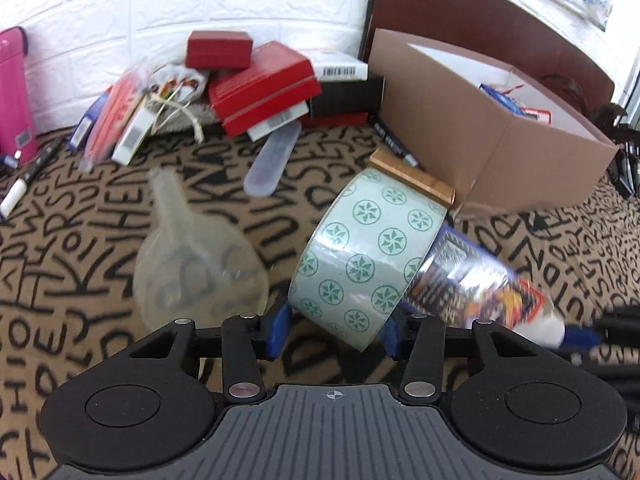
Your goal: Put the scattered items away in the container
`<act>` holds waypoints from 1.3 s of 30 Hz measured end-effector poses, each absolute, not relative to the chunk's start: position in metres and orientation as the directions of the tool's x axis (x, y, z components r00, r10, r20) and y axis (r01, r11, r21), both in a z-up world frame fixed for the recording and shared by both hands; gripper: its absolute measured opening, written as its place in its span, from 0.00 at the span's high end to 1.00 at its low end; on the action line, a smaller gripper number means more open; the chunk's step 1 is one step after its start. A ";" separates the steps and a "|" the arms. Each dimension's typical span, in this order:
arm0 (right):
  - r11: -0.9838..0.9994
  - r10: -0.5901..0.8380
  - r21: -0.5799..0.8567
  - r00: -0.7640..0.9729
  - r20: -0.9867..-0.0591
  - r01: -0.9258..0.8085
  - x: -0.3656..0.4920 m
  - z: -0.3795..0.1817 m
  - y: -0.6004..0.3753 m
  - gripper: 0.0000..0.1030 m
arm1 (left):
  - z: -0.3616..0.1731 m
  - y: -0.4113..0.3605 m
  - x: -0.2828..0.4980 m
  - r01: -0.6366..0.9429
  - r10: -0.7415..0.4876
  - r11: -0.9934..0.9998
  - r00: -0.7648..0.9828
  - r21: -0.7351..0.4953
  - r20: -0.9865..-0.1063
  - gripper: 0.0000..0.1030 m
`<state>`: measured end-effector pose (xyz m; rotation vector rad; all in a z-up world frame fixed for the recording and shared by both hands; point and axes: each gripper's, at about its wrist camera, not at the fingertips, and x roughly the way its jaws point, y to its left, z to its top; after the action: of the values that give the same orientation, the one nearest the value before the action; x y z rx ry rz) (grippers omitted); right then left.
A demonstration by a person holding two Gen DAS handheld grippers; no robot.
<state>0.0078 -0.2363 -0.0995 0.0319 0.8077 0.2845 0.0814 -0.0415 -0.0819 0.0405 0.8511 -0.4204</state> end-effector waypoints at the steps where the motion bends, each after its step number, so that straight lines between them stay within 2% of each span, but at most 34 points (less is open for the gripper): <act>1: 0.962 0.260 0.134 0.661 -0.704 -0.236 0.008 -0.099 -0.236 0.54 | -0.082 -0.040 0.076 0.378 -0.343 0.917 0.582 -0.128 -0.737 0.52; 2: 0.965 0.252 0.125 0.669 -0.699 -0.232 0.008 -0.099 -0.236 0.44 | -0.081 -0.038 0.073 0.378 -0.341 0.917 0.584 -0.124 -0.736 0.44; 3: 0.968 0.237 0.107 0.680 -0.694 -0.228 0.007 -0.098 -0.236 0.31 | -0.081 -0.037 0.070 0.374 -0.334 0.920 0.592 -0.118 -0.733 0.42; 5: 0.969 0.220 0.077 0.688 -0.692 -0.233 0.008 -0.098 -0.234 0.30 | -0.079 -0.036 0.069 0.355 -0.315 0.929 0.615 -0.103 -0.723 0.32; 11: 0.957 0.248 0.065 0.684 -0.686 -0.282 0.007 -0.095 -0.224 0.29 | -0.073 -0.042 0.080 0.354 -0.330 0.928 0.627 -0.119 -0.706 0.27; 13: 0.957 0.232 0.035 0.692 -0.684 -0.287 0.005 -0.091 -0.220 0.23 | -0.072 -0.044 0.081 0.363 -0.335 0.924 0.623 -0.118 -0.707 0.29; 18: 0.963 0.155 -0.057 0.719 -0.677 -0.262 -0.002 -0.081 -0.217 0.19 | -0.073 -0.041 0.080 0.369 -0.347 0.920 0.611 -0.132 -0.712 0.41; 20: 0.966 0.164 -0.037 0.720 -0.674 -0.255 -0.005 -0.078 -0.223 0.19 | -0.072 -0.039 0.078 0.361 -0.342 0.923 0.615 -0.132 -0.710 0.38; 22: 0.965 0.218 0.041 0.704 -0.676 -0.260 -0.005 -0.077 -0.227 0.17 | -0.071 -0.039 0.077 0.355 -0.341 0.925 0.618 -0.135 -0.708 0.38; 24: 0.960 0.252 0.089 0.676 -0.692 -0.267 0.000 -0.083 -0.224 0.16 | -0.071 -0.041 0.077 0.351 -0.338 0.927 0.618 -0.135 -0.710 0.37; 27: 0.952 0.249 0.058 0.653 -0.715 -0.300 0.007 -0.094 -0.203 0.16 | -0.070 -0.042 0.076 0.347 -0.335 0.928 0.613 -0.137 -0.716 0.38; 29: 0.949 0.252 0.057 0.643 -0.724 -0.309 0.012 -0.103 -0.192 0.17 | -0.071 -0.041 0.075 0.344 -0.330 0.929 0.610 -0.135 -0.721 0.49; 30: 0.948 0.256 0.062 0.636 -0.728 -0.311 0.015 -0.108 -0.189 0.21 | -0.071 -0.040 0.074 0.344 -0.331 0.929 0.608 -0.137 -0.722 0.49; 31: 0.950 0.253 0.064 0.629 -0.735 -0.307 0.018 -0.113 -0.187 0.30 | -0.072 -0.039 0.073 0.343 -0.333 0.929 0.605 -0.141 -0.724 0.50; 32: 0.953 0.242 0.059 0.628 -0.740 -0.298 0.019 -0.117 -0.187 0.32 | -0.072 -0.037 0.072 0.343 -0.335 0.928 0.601 -0.144 -0.726 0.51; 36: 0.961 0.222 0.056 0.634 -0.741 -0.271 0.016 -0.114 -0.200 0.33 | -0.075 -0.034 0.071 0.332 -0.335 0.930 0.595 -0.156 -0.730 0.51; 39: 0.964 0.230 0.085 0.630 -0.742 -0.252 0.014 -0.113 -0.212 0.32 | -0.079 -0.036 0.075 0.313 -0.329 0.935 0.594 -0.166 -0.734 0.44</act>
<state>0.0140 -0.2118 -0.1132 -0.0275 0.8457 0.2759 0.0749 -0.0357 -0.0786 -0.0201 0.8575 -0.3725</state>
